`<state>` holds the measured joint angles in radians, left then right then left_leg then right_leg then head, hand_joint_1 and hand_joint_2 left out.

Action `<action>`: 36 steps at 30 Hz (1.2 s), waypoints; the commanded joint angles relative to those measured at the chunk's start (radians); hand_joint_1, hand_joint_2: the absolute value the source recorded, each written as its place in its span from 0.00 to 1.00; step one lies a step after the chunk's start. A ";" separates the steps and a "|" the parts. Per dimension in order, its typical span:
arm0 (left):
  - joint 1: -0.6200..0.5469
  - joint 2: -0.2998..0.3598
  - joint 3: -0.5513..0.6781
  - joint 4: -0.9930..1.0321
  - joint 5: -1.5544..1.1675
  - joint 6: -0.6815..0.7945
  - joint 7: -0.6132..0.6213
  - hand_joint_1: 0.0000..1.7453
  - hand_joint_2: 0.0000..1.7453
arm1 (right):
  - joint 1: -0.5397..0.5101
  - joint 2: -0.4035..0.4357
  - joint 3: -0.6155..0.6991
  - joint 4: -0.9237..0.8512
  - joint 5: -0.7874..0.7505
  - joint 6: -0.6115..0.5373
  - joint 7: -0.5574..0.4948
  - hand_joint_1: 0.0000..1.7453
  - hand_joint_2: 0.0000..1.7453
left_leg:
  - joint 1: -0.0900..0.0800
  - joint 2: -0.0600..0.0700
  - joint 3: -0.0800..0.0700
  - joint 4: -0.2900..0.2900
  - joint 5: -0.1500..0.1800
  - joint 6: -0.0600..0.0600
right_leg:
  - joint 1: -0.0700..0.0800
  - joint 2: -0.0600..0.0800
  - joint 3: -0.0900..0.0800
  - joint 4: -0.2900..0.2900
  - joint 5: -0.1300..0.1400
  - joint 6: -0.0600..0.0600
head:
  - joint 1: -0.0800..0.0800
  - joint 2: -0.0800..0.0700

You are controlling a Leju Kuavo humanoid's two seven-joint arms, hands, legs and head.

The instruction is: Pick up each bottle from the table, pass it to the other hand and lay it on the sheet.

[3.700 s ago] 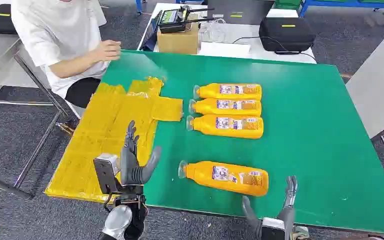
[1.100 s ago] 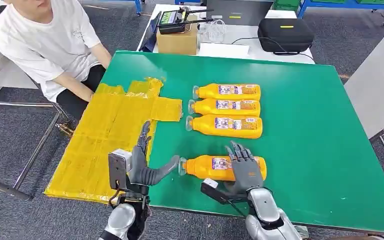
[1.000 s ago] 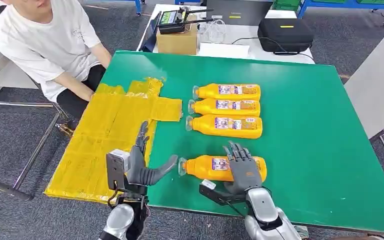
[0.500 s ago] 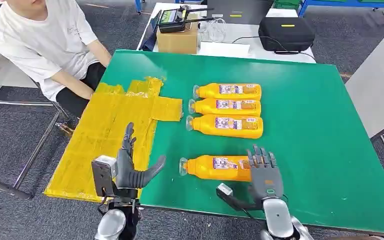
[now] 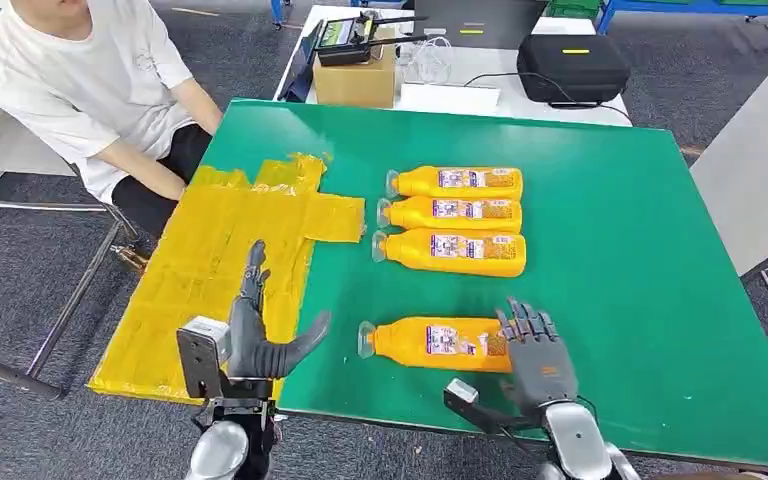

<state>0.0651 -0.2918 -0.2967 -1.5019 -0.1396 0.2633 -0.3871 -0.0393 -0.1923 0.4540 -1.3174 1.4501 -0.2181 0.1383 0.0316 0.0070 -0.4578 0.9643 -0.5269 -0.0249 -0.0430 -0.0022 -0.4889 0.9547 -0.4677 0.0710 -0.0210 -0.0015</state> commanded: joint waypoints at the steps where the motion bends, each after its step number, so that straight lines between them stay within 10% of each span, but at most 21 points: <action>1: -0.034 0.049 -0.101 0.015 0.005 -0.007 -0.033 0.00 1.00 | -0.146 0.138 -0.037 0.305 -0.154 -0.071 -0.185 0.00 1.00 | 0.001 0.003 0.003 -0.002 0.000 0.002 | 0.002 0.003 0.001 -0.002 0.001 -0.005 | 0.000 0.000; 17: -0.087 0.045 -0.122 0.071 0.049 -0.016 -0.039 0.00 1.00 | -0.318 0.147 0.044 0.534 -0.254 0.049 -0.190 0.11 1.00 | 0.001 0.000 0.006 -0.002 0.001 0.002 | 0.001 0.001 0.005 -0.002 0.001 -0.004 | 0.000 0.000; 18: -0.069 0.053 -0.125 0.066 0.055 -0.014 -0.039 0.00 1.00 | -0.317 0.133 0.062 0.532 -0.227 0.080 -0.132 0.99 1.00 | 0.001 -0.001 0.006 -0.002 0.002 0.003 | 0.002 0.000 0.004 -0.003 0.002 -0.005 | 0.000 0.000; 26: -0.054 0.037 -0.082 0.064 0.043 0.002 -0.045 0.00 1.00 | -0.372 0.061 0.188 0.559 -0.084 0.237 0.071 1.00 1.00 | 0.001 0.000 0.011 -0.002 0.002 0.003 | 0.002 0.000 0.009 -0.003 0.002 -0.004 | 0.000 0.000; 36: -0.039 0.041 -0.073 0.035 0.032 0.002 -0.038 0.00 1.00 | -0.338 0.030 0.194 0.472 -0.080 0.265 0.072 1.00 1.00 | 0.000 -0.004 0.015 -0.001 0.001 0.002 | 0.001 -0.004 0.015 -0.003 0.001 -0.004 | 0.000 0.000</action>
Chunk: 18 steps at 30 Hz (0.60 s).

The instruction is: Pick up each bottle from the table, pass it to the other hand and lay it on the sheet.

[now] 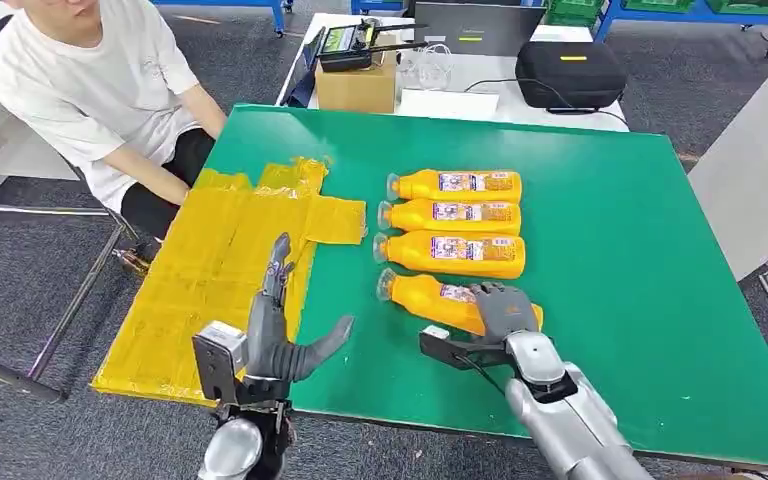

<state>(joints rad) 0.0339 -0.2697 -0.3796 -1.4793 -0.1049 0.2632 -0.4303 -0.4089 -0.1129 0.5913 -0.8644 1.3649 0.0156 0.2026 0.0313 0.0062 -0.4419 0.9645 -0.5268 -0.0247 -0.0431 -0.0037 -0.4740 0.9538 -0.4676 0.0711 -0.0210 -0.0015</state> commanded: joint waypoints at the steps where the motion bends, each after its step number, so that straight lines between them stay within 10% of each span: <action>1: -0.007 0.018 0.010 0.012 -0.003 0.002 0.005 0.00 1.00 | 0.032 -0.050 0.056 0.019 0.005 0.031 0.007 1.00 1.00 | 0.001 -0.002 -0.001 -0.001 0.001 0.002 | 0.001 -0.002 0.000 -0.002 0.001 -0.004 | 0.000 0.000; 9: 0.012 0.021 0.015 0.003 -0.010 -0.006 -0.005 0.00 1.00 | 0.127 -0.078 -0.034 -0.081 -0.242 -0.007 -0.169 1.00 1.00 | 0.001 -0.005 -0.002 -0.001 0.001 0.003 | 0.002 -0.005 0.000 -0.003 0.001 -0.004 | 0.000 0.000; 18: 0.000 0.055 -0.084 0.092 0.028 -0.020 0.041 0.00 1.00 | 0.384 0.118 -0.276 -0.650 -0.647 -0.294 -0.503 1.00 1.00 | 0.002 0.000 -0.002 -0.001 -0.001 0.001 | 0.002 0.001 -0.002 0.000 0.000 -0.005 | 0.000 0.000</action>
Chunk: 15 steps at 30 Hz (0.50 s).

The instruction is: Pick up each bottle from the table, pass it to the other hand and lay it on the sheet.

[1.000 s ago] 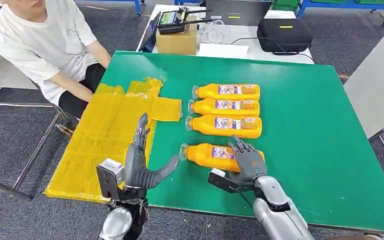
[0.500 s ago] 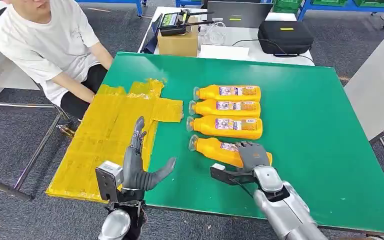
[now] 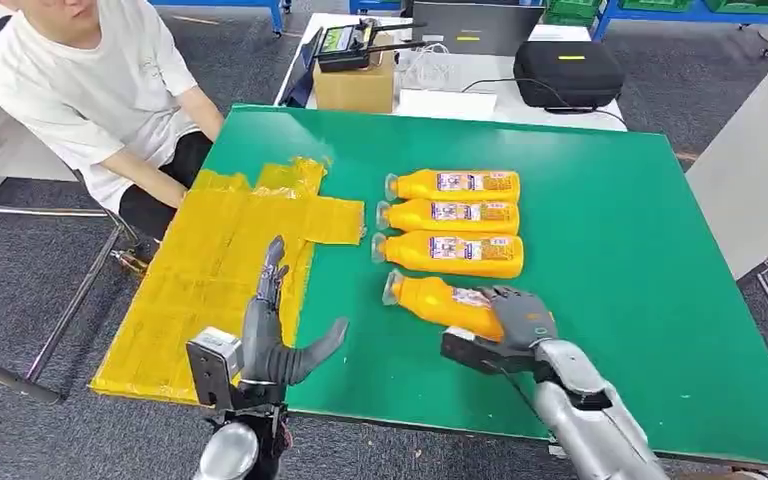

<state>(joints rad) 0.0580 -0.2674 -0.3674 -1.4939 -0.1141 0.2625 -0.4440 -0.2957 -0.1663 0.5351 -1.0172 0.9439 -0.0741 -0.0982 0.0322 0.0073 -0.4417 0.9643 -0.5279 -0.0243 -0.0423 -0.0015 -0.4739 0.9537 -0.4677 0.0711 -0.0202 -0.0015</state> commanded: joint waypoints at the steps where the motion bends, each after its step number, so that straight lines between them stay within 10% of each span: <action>1: -0.036 0.052 -0.110 0.128 0.064 -0.045 0.050 0.00 1.00 | 0.268 0.193 -0.225 -0.528 -0.252 -0.232 -0.224 1.00 1.00 | 0.000 -0.002 -0.005 -0.001 0.001 0.001 | 0.001 -0.002 -0.005 0.001 0.000 -0.006 | -0.001 0.000; 15: -0.133 0.032 -0.186 0.171 -0.048 -0.286 0.007 0.00 1.00 | 0.139 0.353 -0.274 -0.393 -0.506 -0.296 -0.363 1.00 1.00 | 0.000 0.001 -0.013 -0.001 0.002 0.002 | 0.000 0.001 -0.014 0.002 0.001 -0.005 | -0.001 0.000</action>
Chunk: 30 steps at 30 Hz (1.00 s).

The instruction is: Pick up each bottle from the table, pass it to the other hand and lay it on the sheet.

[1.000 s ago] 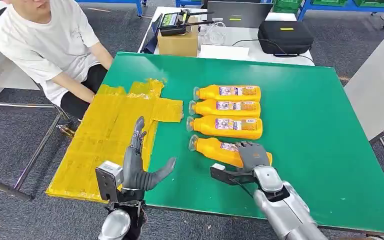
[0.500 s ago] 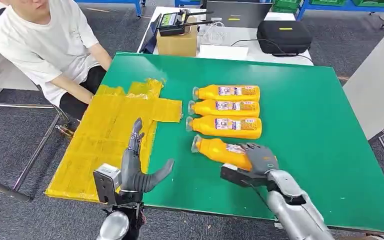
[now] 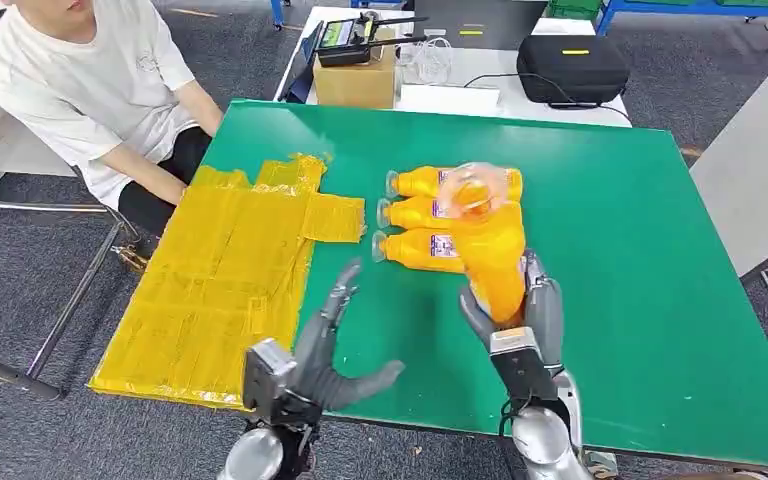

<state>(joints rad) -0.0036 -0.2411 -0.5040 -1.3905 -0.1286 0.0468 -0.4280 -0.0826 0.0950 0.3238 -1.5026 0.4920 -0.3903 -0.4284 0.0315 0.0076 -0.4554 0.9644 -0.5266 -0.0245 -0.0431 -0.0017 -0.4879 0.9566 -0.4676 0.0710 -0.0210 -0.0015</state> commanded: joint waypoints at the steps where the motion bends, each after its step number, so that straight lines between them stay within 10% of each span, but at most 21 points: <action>1: -0.071 0.006 -0.049 0.068 -0.033 -0.071 -0.009 0.00 1.00 | -0.074 0.091 -0.063 0.092 -0.054 0.020 -0.033 1.00 1.00 | 0.000 0.001 0.001 -0.001 0.000 0.002 | 0.001 0.002 0.000 -0.001 0.001 -0.004 | 0.000 0.000; 13: -0.027 0.065 -0.074 0.023 0.074 -0.188 -0.047 0.00 1.00 | -0.086 0.031 0.133 0.202 0.089 0.175 -0.041 1.00 1.00 | 0.001 0.002 0.003 -0.003 0.000 0.003 | 0.002 0.003 0.002 -0.003 0.001 -0.005 | 0.000 0.000; 21: -0.059 0.017 -0.034 -0.003 0.143 -0.139 0.032 0.00 1.00 | -0.101 0.055 0.213 0.264 0.304 -0.022 -0.017 1.00 1.00 | 0.001 -0.001 -0.001 -0.002 0.000 0.003 | 0.002 0.000 0.000 -0.002 0.001 -0.004 | 0.000 0.000; 30: -0.066 -0.004 0.007 -0.038 0.320 0.008 0.046 0.00 1.00 | -0.022 0.073 0.239 0.105 0.153 -0.136 -0.064 1.00 1.00 | 0.002 0.000 0.000 -0.002 0.000 0.003 | 0.003 0.001 -0.001 -0.002 0.000 -0.006 | 0.000 0.000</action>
<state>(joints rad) -0.0327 -0.2449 -0.5287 -1.4240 0.0896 0.0422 -0.3944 -0.1171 0.1892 0.4924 -1.3443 0.7069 -0.5168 -0.4734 0.0318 0.0072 -0.4573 0.9644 -0.5266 -0.0246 -0.0428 -0.0019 -0.4902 0.9569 -0.4677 0.0711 -0.0210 -0.0015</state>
